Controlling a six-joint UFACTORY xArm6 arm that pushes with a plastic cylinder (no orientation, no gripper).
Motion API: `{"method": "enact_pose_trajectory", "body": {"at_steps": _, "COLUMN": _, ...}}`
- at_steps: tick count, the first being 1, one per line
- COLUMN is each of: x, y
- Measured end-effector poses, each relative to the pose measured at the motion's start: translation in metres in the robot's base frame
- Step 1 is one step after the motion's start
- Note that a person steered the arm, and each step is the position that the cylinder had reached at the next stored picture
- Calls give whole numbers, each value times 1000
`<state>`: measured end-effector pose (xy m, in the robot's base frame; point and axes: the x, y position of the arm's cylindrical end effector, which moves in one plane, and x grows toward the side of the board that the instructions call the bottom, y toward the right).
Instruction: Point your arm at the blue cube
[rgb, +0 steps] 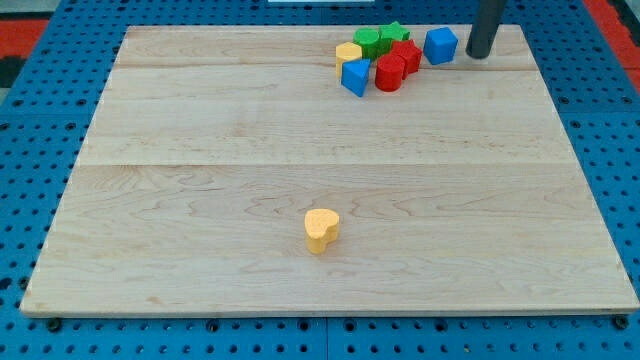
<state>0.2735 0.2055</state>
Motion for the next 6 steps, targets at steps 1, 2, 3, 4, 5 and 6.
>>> {"method": "enact_pose_trajectory", "body": {"at_steps": 1, "x": 49, "y": -31}}
{"method": "enact_pose_trajectory", "body": {"at_steps": 2, "x": 36, "y": -77}}
{"method": "enact_pose_trajectory", "body": {"at_steps": 3, "x": 13, "y": -104}}
{"method": "enact_pose_trajectory", "body": {"at_steps": 4, "x": 13, "y": -87}}
{"method": "enact_pose_trajectory", "body": {"at_steps": 5, "x": 22, "y": -13}}
{"method": "enact_pose_trajectory", "body": {"at_steps": 6, "x": -2, "y": 66}}
